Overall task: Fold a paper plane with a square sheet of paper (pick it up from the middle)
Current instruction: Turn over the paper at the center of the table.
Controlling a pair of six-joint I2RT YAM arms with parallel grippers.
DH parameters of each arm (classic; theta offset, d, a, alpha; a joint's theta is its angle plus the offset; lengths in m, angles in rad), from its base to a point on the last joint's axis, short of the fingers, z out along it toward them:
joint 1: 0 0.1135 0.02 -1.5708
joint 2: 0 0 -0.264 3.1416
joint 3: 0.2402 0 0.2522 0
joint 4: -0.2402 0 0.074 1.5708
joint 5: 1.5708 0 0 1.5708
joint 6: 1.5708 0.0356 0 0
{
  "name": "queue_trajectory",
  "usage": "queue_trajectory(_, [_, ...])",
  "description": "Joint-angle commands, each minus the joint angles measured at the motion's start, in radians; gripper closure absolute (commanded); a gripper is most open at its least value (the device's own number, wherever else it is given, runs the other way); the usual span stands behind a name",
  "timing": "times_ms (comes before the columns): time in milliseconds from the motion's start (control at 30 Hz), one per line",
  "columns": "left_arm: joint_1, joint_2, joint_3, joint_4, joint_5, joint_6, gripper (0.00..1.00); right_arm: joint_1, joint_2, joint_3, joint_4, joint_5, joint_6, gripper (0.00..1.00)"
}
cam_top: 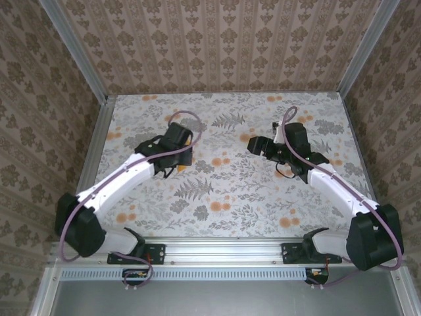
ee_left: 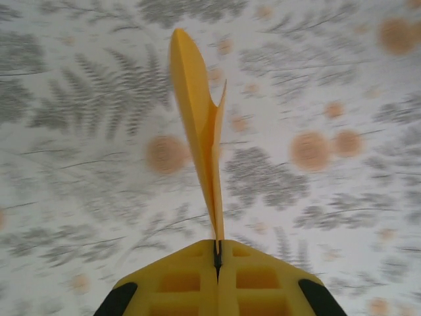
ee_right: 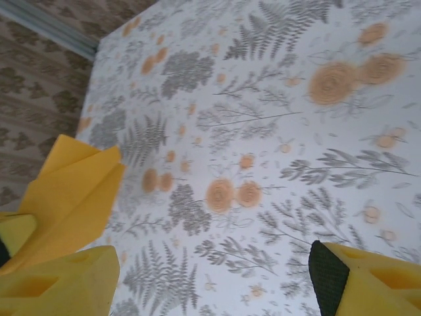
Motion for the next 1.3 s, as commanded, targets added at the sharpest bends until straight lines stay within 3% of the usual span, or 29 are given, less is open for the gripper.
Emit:
queue_trajectory(0, [-0.051,0.118,0.097,-0.309,-0.389,0.037,0.95,0.000,-0.026,-0.019,-0.050,0.102,-0.023,0.21])
queue_trajectory(167, [-0.113,0.305,0.202,-0.416,-0.523,0.003,0.95,0.000,-0.042,-0.026,-0.078,0.163,-0.012,0.21])
queue_trajectory(400, [-0.172,0.493,0.274,-0.339,-0.444,0.012,0.92,-0.018,-0.081,-0.055,-0.088,0.212,0.018,0.21])
queue_trajectory(667, [-0.182,0.551,0.263,-0.164,-0.200,0.011,0.71,-0.028,-0.114,-0.071,-0.101,0.245,0.034,0.21])
queue_trajectory(867, [-0.155,0.498,0.218,-0.029,0.027,0.016,0.56,-0.028,-0.105,-0.062,-0.112,0.237,0.017,0.21])
queue_trajectory(967, [-0.114,0.424,0.165,0.059,0.164,0.003,0.45,-0.023,-0.090,-0.046,-0.122,0.219,0.000,0.22])
queue_trajectory(1100, [-0.046,0.324,0.087,0.170,0.332,-0.022,0.38,0.003,-0.070,-0.027,-0.129,0.209,-0.011,0.22])
queue_trajectory(1267, [0.058,0.187,-0.039,0.280,0.448,-0.081,0.32,0.144,0.010,0.017,-0.122,0.242,-0.014,0.25])
